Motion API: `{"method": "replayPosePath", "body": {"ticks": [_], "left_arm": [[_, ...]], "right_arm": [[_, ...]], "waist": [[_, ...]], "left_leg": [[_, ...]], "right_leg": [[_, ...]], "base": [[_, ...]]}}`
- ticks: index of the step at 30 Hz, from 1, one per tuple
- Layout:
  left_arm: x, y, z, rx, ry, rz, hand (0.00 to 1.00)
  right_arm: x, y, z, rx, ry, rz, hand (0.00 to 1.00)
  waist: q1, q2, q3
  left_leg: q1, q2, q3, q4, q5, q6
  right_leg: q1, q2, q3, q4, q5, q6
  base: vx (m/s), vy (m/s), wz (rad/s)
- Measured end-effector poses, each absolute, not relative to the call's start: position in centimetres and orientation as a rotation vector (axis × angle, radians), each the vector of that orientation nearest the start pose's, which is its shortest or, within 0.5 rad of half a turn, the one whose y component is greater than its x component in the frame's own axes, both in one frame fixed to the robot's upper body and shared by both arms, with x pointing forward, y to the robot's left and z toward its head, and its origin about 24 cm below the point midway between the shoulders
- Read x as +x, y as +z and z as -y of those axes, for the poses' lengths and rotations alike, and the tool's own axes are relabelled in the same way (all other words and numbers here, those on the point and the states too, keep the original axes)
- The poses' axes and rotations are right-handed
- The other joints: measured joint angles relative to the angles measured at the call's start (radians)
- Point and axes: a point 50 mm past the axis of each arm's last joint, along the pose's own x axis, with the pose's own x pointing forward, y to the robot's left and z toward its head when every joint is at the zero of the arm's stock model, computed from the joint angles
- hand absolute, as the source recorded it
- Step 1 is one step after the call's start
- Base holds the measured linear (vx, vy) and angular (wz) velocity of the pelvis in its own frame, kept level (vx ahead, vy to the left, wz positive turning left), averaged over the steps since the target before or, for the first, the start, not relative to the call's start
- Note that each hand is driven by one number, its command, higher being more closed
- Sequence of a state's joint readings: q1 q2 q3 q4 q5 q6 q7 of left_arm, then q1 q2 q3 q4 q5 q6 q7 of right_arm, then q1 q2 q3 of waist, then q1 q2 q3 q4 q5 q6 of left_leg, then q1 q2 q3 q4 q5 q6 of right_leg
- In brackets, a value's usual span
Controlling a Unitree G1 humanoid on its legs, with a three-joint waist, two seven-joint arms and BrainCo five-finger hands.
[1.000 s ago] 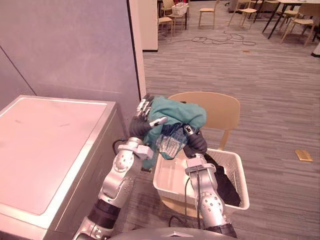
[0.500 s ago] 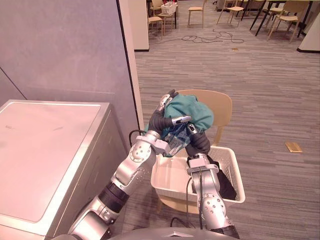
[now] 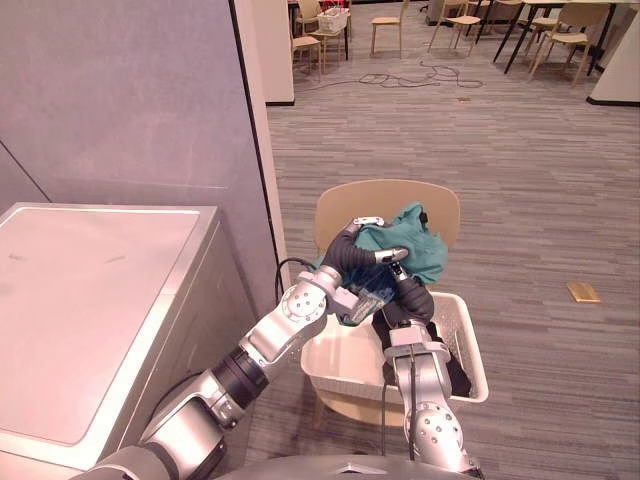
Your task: Pick up the laundry basket with both hands and put the clothes into the washing machine.
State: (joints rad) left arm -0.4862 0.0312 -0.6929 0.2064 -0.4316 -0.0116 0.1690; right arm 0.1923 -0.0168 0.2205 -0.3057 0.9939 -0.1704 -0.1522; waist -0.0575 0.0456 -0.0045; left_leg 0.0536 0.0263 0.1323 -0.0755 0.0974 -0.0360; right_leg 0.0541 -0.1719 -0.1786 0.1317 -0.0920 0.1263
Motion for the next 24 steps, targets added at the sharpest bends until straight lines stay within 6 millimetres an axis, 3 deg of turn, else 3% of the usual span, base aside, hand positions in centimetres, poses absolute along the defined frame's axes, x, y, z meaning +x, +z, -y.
{"method": "replayPosePath", "body": {"ticks": [14,15,21,24], "left_arm": [[27.3,9.5,2.5,-0.126,-0.649,0.099,1.00],[27.3,9.5,2.5,-0.127,-0.648,0.098,1.00],[27.1,8.8,1.3,-0.258,-0.589,0.041,1.00],[26.6,9.2,0.0,-0.347,-0.540,0.052,1.00]], "right_arm": [[21.2,7.7,12.7,1.059,-0.037,0.094,1.00],[21.2,7.7,12.6,1.060,-0.037,0.092,0.00],[21.1,7.7,11.9,1.059,-0.009,0.069,0.00],[20.3,9.0,12.4,1.053,0.008,0.118,0.00]], "waist": [[-0.001,-0.004,-0.008],[-0.001,-0.004,-0.011],[-0.001,-0.001,-0.015],[0.006,-0.001,-0.016]], "left_leg": [[-0.002,-0.001,0.006,0.000,0.003,0.003],[-0.002,-0.001,0.006,0.000,0.003,0.003],[-0.001,0.000,0.006,0.000,0.003,0.003],[-0.001,0.000,0.006,0.000,0.003,0.002]], "right_leg": [[-0.006,-0.006,0.007,0.001,0.004,0.006],[-0.006,-0.006,0.007,0.001,0.004,0.006],[-0.005,-0.005,0.007,0.002,0.004,0.006],[-0.004,-0.005,0.006,0.001,0.004,0.006]], "base": [[0.00,0.001,0.00],[0.00,0.000,0.00],[0.00,0.000,0.00],[0.00,0.000,0.00]]}}
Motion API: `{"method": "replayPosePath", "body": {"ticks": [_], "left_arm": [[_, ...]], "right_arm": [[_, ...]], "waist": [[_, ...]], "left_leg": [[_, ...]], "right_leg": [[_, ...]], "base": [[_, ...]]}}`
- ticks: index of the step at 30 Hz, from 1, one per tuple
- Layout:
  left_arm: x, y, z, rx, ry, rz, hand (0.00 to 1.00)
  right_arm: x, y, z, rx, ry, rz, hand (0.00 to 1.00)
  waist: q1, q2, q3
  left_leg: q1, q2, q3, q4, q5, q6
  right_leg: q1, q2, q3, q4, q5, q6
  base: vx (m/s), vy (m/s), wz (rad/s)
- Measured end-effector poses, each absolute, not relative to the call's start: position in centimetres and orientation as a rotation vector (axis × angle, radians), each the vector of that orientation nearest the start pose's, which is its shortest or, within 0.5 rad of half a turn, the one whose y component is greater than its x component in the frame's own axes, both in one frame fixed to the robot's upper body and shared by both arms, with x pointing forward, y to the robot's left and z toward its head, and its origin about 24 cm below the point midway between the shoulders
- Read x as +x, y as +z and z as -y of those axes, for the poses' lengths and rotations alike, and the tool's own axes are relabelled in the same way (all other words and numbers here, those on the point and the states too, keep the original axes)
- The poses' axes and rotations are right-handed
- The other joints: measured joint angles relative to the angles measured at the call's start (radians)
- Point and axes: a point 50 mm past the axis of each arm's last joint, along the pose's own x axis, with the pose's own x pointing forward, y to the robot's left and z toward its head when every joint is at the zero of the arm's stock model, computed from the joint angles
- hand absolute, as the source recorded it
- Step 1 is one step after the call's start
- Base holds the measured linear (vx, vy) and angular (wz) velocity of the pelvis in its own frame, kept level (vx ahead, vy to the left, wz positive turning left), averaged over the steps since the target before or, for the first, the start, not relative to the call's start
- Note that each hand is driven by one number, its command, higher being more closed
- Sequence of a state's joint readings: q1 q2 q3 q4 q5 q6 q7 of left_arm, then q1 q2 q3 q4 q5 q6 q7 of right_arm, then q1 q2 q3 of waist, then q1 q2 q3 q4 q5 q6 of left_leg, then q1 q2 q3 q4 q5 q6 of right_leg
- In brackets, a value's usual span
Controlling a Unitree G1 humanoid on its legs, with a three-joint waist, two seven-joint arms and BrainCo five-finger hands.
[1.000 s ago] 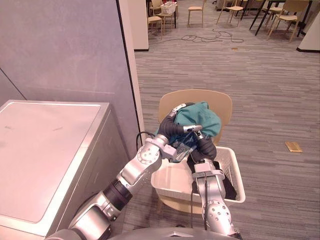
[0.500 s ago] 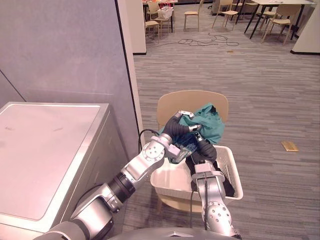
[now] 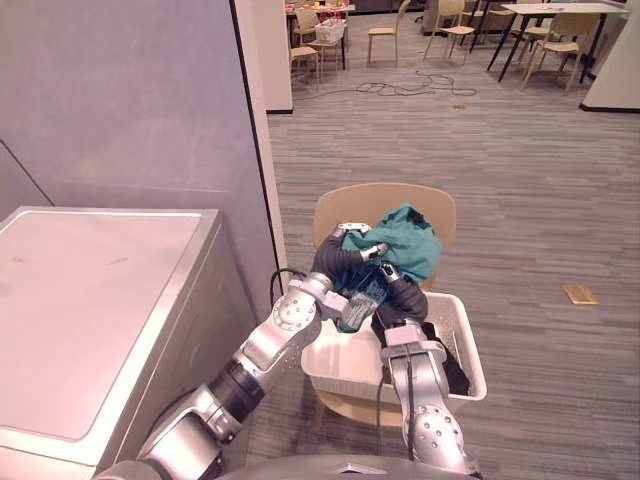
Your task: Pick up the laundry basket with both hands and put the clothes into the washing machine.
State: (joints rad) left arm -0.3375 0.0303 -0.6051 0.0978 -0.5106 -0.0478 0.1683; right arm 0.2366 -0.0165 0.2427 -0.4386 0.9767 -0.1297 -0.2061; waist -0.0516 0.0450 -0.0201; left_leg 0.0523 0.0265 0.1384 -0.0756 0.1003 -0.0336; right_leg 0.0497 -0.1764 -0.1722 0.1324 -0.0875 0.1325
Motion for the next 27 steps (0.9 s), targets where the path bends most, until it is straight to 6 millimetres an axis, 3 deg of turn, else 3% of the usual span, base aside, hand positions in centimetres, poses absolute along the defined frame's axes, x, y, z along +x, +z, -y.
{"method": "replayPosePath", "body": {"ticks": [5,11,16,27], "left_arm": [[26.2,9.9,-1.7,-0.422,-0.484,0.064,1.00],[26.1,12.0,-4.9,-0.527,-0.365,0.165,1.00],[26.0,13.8,-11.0,-0.593,-0.113,0.312,1.00],[22.8,15.0,-15.4,-0.587,0.077,0.454,1.00]], "right_arm": [[20.0,10.3,14.4,1.019,-0.025,0.228,0.00],[19.5,9.8,16.7,0.989,-0.130,0.284,0.00],[17.4,7.9,21.2,0.917,-0.379,0.296,0.00],[14.3,3.1,23.2,0.849,-0.592,0.104,0.00]], "waist": [[0.000,0.001,-0.001],[0.002,0.006,-0.004],[0.003,0.006,-0.004],[-0.002,0.001,0.000]], "left_leg": [[0.001,0.002,0.004,0.000,-0.002,-0.002],[0.003,0.015,0.036,-0.001,-0.009,-0.007],[0.018,0.025,0.055,-0.001,-0.015,-0.014],[0.027,0.026,0.062,-0.001,-0.025,-0.013]], "right_leg": [[-0.001,0.003,0.003,-0.002,0.002,-0.002],[-0.013,0.016,0.028,-0.013,0.011,-0.008],[-0.009,0.026,0.046,-0.018,0.014,-0.013],[0.003,0.026,0.045,-0.027,0.014,-0.013]], "base": [[0.00,0.000,-0.03],[0.00,-0.004,-0.16],[0.01,-0.012,-0.12],[0.00,-0.001,-0.01]]}}
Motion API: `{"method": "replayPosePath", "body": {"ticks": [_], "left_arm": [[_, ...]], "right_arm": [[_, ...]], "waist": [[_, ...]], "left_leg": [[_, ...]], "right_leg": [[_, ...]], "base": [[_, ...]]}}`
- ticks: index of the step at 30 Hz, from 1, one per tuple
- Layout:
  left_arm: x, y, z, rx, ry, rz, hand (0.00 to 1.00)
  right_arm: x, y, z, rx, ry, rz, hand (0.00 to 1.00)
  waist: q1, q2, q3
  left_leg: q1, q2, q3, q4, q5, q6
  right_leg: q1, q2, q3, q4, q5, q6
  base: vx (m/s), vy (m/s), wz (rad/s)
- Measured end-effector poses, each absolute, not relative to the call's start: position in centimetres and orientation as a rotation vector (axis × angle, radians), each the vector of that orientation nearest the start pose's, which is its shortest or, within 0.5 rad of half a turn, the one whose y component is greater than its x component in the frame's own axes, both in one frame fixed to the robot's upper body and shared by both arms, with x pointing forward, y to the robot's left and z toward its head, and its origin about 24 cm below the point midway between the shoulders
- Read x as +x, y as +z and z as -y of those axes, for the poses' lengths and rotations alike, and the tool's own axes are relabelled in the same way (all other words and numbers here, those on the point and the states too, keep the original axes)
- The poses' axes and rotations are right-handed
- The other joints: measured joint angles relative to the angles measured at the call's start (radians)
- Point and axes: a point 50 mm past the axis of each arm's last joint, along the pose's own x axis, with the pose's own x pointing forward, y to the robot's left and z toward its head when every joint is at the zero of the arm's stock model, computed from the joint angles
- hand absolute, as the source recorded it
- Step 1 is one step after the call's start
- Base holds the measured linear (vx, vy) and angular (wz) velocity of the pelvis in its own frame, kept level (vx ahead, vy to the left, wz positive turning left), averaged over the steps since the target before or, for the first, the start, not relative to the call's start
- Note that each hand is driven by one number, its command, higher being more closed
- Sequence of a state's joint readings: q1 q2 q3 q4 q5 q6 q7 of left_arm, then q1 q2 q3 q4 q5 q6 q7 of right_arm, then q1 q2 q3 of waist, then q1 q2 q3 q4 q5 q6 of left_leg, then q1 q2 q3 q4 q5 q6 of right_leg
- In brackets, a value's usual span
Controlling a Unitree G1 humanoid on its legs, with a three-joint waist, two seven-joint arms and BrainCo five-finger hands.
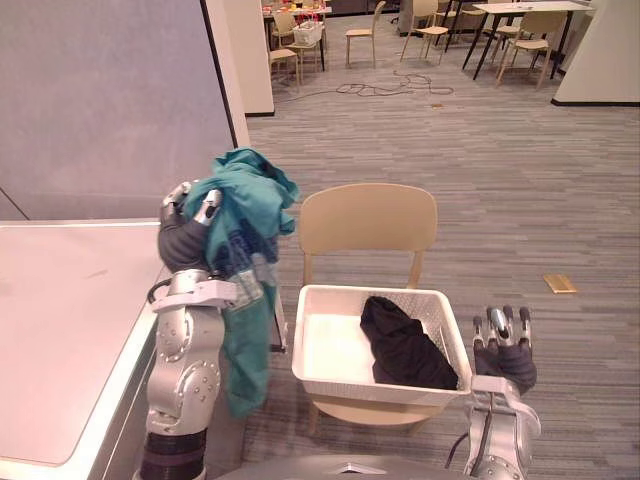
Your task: Pick up the laundry basket with both hands and put the clothes into the washing machine.
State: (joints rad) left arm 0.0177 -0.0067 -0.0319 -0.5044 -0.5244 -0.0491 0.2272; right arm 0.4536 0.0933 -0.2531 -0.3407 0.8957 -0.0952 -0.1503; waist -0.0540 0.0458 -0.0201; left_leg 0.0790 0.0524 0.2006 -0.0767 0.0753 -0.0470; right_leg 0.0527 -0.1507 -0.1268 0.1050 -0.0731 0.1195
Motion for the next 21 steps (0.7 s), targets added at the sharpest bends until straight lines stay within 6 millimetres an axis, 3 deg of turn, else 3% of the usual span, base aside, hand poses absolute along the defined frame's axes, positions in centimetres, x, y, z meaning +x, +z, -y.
{"method": "replayPosePath", "body": {"ticks": [5,10,17,21], "left_arm": [[21.6,14.5,-15.8,-0.599,0.099,0.457,1.00],[20.4,13.0,-15.0,-0.618,0.061,0.388,1.00],[18.1,10.3,-14.3,-0.664,0.003,0.250,1.00],[16.8,8.9,-13.8,-0.685,-0.032,0.165,1.00]], "right_arm": [[13.7,2.3,23.0,0.854,-0.600,0.059,0.00],[13.1,0.2,22.3,0.869,-0.599,-0.042,0.00],[12.4,-3.2,17.8,0.943,-0.439,-0.271,0.00],[12.7,-4.3,14.6,0.973,-0.283,-0.383,0.00]], "waist": [[0.005,-0.002,0.001],[0.005,-0.003,0.003],[0.027,-0.012,0.038],[0.057,-0.005,0.096]], "left_leg": [[0.009,0.000,0.016,0.000,-0.009,-0.006],[0.014,0.002,0.016,0.000,-0.011,-0.006],[0.009,0.007,-0.024,0.011,-0.021,-0.007],[-0.083,0.011,-0.112,0.148,-0.054,-0.011]], "right_leg": [[0.009,-0.002,0.000,-0.006,0.000,0.000],[0.017,-0.001,-0.005,-0.010,-0.001,-0.001],[0.049,-0.001,-0.047,0.011,-0.021,-0.007],[0.045,-0.006,-0.128,0.086,-0.065,-0.017]], "base": [[0.00,0.004,-0.03],[0.00,0.000,0.00],[0.00,-0.019,0.18],[-0.04,-0.053,0.66]]}}
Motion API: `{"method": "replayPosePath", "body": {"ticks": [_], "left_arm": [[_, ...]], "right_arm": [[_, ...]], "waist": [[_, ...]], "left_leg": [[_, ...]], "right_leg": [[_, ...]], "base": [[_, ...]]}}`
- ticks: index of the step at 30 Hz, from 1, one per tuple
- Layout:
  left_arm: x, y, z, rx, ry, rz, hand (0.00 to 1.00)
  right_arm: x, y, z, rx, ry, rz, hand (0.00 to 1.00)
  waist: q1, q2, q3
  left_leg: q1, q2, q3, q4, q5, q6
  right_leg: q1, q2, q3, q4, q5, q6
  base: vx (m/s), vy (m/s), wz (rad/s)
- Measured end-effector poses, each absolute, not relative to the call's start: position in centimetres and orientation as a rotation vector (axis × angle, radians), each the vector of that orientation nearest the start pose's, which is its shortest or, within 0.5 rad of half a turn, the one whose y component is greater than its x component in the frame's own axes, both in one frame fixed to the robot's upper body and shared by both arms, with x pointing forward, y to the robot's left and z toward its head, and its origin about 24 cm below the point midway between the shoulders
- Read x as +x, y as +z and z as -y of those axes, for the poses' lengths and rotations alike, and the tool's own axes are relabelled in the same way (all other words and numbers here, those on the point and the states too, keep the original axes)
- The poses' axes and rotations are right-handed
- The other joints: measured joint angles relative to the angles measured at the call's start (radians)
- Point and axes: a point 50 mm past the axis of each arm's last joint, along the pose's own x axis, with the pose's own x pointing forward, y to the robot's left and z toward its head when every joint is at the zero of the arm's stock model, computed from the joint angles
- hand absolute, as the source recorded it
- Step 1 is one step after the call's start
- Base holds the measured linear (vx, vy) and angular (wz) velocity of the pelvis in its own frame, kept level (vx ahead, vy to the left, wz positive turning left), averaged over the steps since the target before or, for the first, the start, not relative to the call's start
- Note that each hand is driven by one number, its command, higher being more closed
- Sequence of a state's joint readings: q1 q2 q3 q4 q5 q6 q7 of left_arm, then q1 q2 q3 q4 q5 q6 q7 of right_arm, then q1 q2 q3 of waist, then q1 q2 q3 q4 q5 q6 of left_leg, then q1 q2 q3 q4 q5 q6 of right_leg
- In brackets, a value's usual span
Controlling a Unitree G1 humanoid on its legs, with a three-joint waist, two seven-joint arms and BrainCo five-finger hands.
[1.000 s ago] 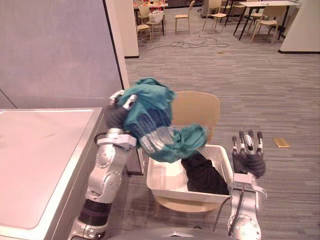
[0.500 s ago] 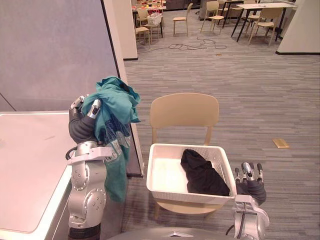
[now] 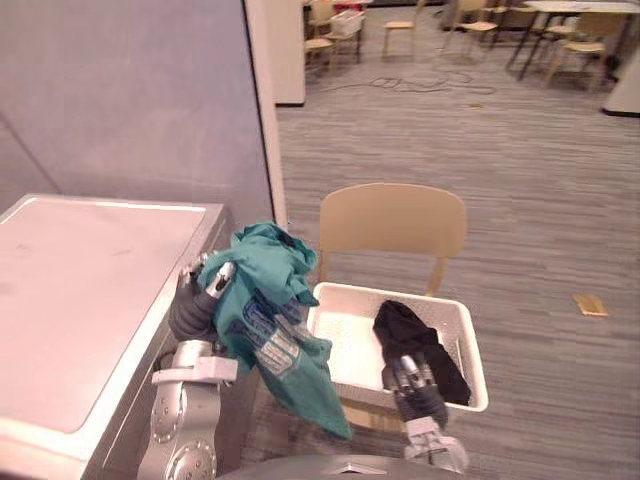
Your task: Pick up the laundry basket with both hands and put the clothes into the washing machine.
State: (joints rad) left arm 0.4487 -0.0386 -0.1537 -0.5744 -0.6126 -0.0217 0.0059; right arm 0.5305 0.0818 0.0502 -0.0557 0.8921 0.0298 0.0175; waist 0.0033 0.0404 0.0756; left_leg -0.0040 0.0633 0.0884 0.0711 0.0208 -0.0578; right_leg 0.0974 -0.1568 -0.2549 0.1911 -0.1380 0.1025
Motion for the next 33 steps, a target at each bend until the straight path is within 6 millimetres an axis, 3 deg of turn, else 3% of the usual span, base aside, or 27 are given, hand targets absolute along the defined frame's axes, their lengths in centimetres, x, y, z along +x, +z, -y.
{"method": "replayPosePath", "body": {"ticks": [1,3,4,6,7,8,9,10,11,12,14,17,20,24,25,27,28,29,31,32,33], "left_arm": [[16.6,8.7,-13.6,-0.701,-0.046,0.147,1.00],[17.0,8.8,-13.5,-0.690,-0.082,0.147,1.00],[17.5,8.7,-13.3,-0.695,-0.096,0.146,1.00],[17.6,7.5,-13.1,-0.692,-0.094,0.087,1.00],[17.5,7.1,-12.8,-0.696,-0.099,0.063,1.00],[17.6,6.4,-12.2,-0.692,-0.129,0.024,1.00],[17.9,5.8,-12.2,-0.661,-0.153,-0.003,1.00],[18.2,5.6,-12.2,-0.653,-0.163,-0.009,1.00],[18.5,5.3,-11.7,-0.663,-0.174,-0.022,1.00],[19.1,4.9,-11.3,-0.666,-0.180,-0.038,1.00],[19.3,4.3,-11.2,-0.659,-0.179,-0.064,1.00],[19.3,4.3,-11.2,-0.645,-0.195,-0.069,1.00],[19.8,4.9,-10.5,-0.642,-0.238,-0.052,1.00],[20.4,4.8,-9.3,-0.624,-0.288,-0.061,1.00],[20.3,4.8,-9.1,-0.623,-0.294,-0.067,1.00],[20.3,4.6,-9.3,-0.607,-0.294,-0.072,1.00],[20.3,4.1,-9.5,-0.597,-0.274,-0.089,1.00],[20.4,3.9,-9.8,-0.597,-0.255,-0.093,1.00],[20.5,3.8,-10.2,-0.592,-0.237,-0.090,1.00],[20.5,3.8,-10.4,-0.592,-0.225,-0.091,1.00],[20.4,3.6,-10.5,-0.592,-0.213,-0.097,1.00]], "right_arm": [[13.6,-3.9,14.0,0.949,-0.209,-0.382,0.00],[15.9,-2.8,13.4,0.912,-0.115,-0.337,0.00],[17.9,-1.6,13.3,0.907,-0.076,-0.275,0.00],[18.7,-0.6,13.4,0.900,-0.054,-0.225,0.00],[18.6,-0.5,13.5,0.900,-0.058,-0.217,0.00],[18.6,-0.6,13.7,0.901,-0.066,-0.213,0.00],[18.4,-1.7,13.2,0.919,-0.083,-0.259,0.00],[18.1,-2.1,13.4,0.918,-0.094,-0.275,0.00],[18.2,-2.5,13.9,0.917,-0.119,-0.276,0.00],[17.8,-3.5,14.9,0.912,-0.180,-0.301,0.00],[17.4,-4.7,15.3,0.911,-0.221,-0.345,0.00],[16.1,-6.2,15.8,0.914,-0.283,-0.408,0.00],[15.6,-6.5,16.8,0.909,-0.349,-0.406,0.00],[14.9,-6.7,17.9,0.903,-0.406,-0.396,0.00],[14.8,-6.8,17.8,0.904,-0.407,-0.400,0.00],[14.0,-7.1,17.8,0.903,-0.419,-0.420,0.00],[13.9,-7.1,17.8,0.900,-0.416,-0.426,0.00],[14.0,-7.1,17.7,0.898,-0.408,-0.432,0.00],[13.9,-7.1,17.1,0.904,-0.390,-0.443,0.00],[13.8,-7.0,17.0,0.903,-0.381,-0.442,0.00],[13.7,-6.5,16.8,0.907,-0.369,-0.427,0.00]], "waist": [[0.006,0.014,0.012],[0.011,-0.001,0.038],[0.035,0.009,0.082],[0.046,0.017,0.082],[0.047,0.033,0.071],[0.024,0.034,0.037],[-0.006,-0.051,-0.005],[-0.010,-0.056,-0.012],[0.002,-0.012,-0.014],[-0.009,0.011,-0.015],[-0.012,0.006,-0.016],[-0.023,0.008,-0.024],[-0.040,0.002,-0.034],[-0.047,-0.021,-0.014],[-0.048,-0.042,0.002],[-0.050,-0.060,0.018],[-0.035,-0.022,0.043],[-0.036,-0.034,0.052],[-0.030,-0.034,0.067],[-0.020,-0.046,0.071],[-0.009,-0.058,0.064]], "left_leg": [[-0.075,0.002,-0.045,0.074,0.001,-0.003],[-0.161,-0.017,-0.054,0.084,0.092,-0.019],[-0.240,0.053,0.050,0.472,-0.120,0.075],[-0.224,0.149,0.116,0.814,-0.181,0.079],[-0.214,0.177,0.116,0.860,-0.138,0.072],[-0.230,0.147,0.144,0.807,-0.145,0.061],[-0.188,0.052,0.102,0.640,-0.174,0.072],[-0.174,0.044,0.098,0.643,-0.197,0.087],[-0.122,0.106,0.093,0.623,-0.235,0.033],[-0.081,0.079,0.037,0.468,-0.300,-0.049],[-0.076,0.059,0.019,0.404,-0.287,-0.051],[-0.056,0.049,0.026,0.359,-0.282,-0.043],[-0.061,0.042,0.023,0.294,-0.283,-0.016],[-0.033,0.021,0.084,0.246,-0.283,0.013],[-0.025,0.005,0.092,0.225,-0.284,0.022],[-0.024,-0.006,0.109,0.214,-0.265,0.050],[-0.017,0.021,0.137,0.181,-0.213,0.086],[-0.010,0.033,0.148,0.154,-0.182,0.090],[-0.012,0.043,0.149,0.114,-0.147,0.090],[-0.012,0.048,0.133,0.094,-0.126,0.081],[-0.015,0.050,0.122,0.076,-0.100,0.064]], "right_leg": [[-0.039,0.001,-0.039,0.055,-0.015,-0.010],[-0.114,-0.027,-0.099,0.114,-0.029,-0.034],[-0.120,-0.034,-0.142,0.158,-0.039,-0.049],[-0.101,-0.029,-0.158,0.201,-0.046,-0.061],[-0.095,-0.023,-0.169,0.210,-0.048,-0.063],[-0.109,-0.016,-0.175,0.205,-0.074,-0.060],[-0.142,-0.045,-0.128,0.147,-0.070,-0.078],[-0.150,-0.052,-0.143,0.125,-0.045,-0.095],[-0.153,-0.014,-0.173,0.098,0.011,-0.068],[-0.175,0.005,-0.201,0.086,0.037,-0.066],[-0.182,-0.007,-0.204,0.070,0.071,-0.088],[-0.164,-0.017,-0.202,0.031,0.106,-0.096],[-0.169,-0.019,-0.228,-0.006,0.147,-0.091],[-0.182,-0.056,-0.221,0.009,0.183,-0.085],[-0.180,-0.070,-0.215,0.008,0.198,-0.078],[-0.184,-0.075,-0.186,-0.007,0.247,-0.044],[-0.213,-0.056,-0.107,0.037,0.281,-0.045],[-0.238,-0.054,-0.068,0.160,0.234,-0.064],[-0.275,-0.052,-0.005,0.403,0.137,-0.060],[-0.268,-0.031,0.057,0.553,0.099,-0.043],[-0.235,0.002,0.123,0.608,0.086,-0.024]], "base": [[-0.13,-0.070,1.21],[-0.18,-0.008,1.13],[-0.19,0.056,0.43],[-0.15,0.047,0.17],[-0.08,-0.002,0.59],[-0.15,-0.026,1.11],[-0.18,-0.021,1.33],[-0.21,0.016,1.01],[-0.12,0.100,0.81],[-0.11,0.109,0.59],[-0.15,0.145,0.41],[-0.16,0.109,0.10],[-0.18,0.028,0.16],[-0.26,0.047,0.04],[-0.31,0.065,-0.02],[-0.33,0.076,-0.10],[-0.27,0.085,-0.18],[-0.29,0.085,-0.14],[-0.17,-0.028,0.08],[-0.15,-0.143,0.18],[-0.14,-0.167,0.22]]}}
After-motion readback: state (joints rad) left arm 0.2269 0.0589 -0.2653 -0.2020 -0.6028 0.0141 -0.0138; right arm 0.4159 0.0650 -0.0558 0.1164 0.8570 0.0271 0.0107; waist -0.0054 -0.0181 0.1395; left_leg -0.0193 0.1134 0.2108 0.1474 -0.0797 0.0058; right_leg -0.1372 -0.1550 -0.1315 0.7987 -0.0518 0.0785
